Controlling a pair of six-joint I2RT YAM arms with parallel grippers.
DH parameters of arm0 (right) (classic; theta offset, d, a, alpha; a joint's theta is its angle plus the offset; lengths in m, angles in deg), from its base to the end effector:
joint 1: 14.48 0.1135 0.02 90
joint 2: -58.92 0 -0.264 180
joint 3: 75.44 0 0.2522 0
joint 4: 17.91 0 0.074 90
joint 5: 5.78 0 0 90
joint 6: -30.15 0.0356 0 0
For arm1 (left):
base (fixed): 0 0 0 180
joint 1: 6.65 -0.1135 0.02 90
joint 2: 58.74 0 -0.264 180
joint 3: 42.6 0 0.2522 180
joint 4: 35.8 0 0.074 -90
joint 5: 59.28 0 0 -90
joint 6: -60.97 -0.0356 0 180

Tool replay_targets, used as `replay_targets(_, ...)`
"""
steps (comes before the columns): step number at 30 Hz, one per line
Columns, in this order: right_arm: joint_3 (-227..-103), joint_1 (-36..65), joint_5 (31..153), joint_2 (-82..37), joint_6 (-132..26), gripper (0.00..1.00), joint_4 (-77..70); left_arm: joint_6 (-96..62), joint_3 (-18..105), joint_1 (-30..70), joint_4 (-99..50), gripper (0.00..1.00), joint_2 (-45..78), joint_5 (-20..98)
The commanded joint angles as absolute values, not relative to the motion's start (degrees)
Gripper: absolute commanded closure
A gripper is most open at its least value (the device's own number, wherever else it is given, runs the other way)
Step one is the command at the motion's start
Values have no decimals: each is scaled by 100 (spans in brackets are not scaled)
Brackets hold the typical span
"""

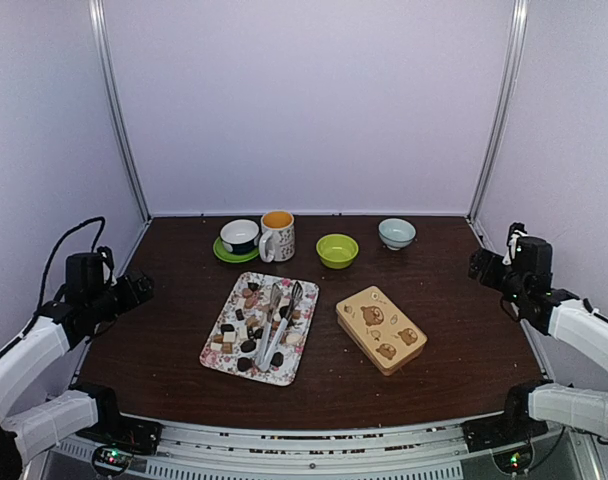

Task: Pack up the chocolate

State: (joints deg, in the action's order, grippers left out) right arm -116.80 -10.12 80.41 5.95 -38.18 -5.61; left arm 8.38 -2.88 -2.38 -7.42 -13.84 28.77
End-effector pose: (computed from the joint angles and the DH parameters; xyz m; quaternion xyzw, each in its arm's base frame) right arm 0.2078 0.0135 0.2291 0.1440 0.8255 0.0956 0.5373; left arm 0.1751 -0.0119 0.2165 -0.2590 0.8421 -0.1542 0.4472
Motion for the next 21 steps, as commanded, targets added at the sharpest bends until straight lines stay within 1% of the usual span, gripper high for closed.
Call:
replay_targets(1,-11638,-1044,8402,665,-3715,0,-382,686,-410,-270,-980,2,-1448,3343)
replay_targets(9,-12001,-1041,8625,445,-3629,0,390,471,-540,-272,-1338,2,-1241,4312)
replay_targets(13,-12110,-1044,9285,446,-3673,0,804,380,-606,-219,-1496,4,-1018,4958)
replay_targets(17,-12156,-984,9822,537,-3770,0,1327,461,-614,230,-1608,4,-700,5069)
replay_targets(21,-12119,-744,10342,708,-3805,0,1658,526,-572,1029,-1796,5,-440,5038)
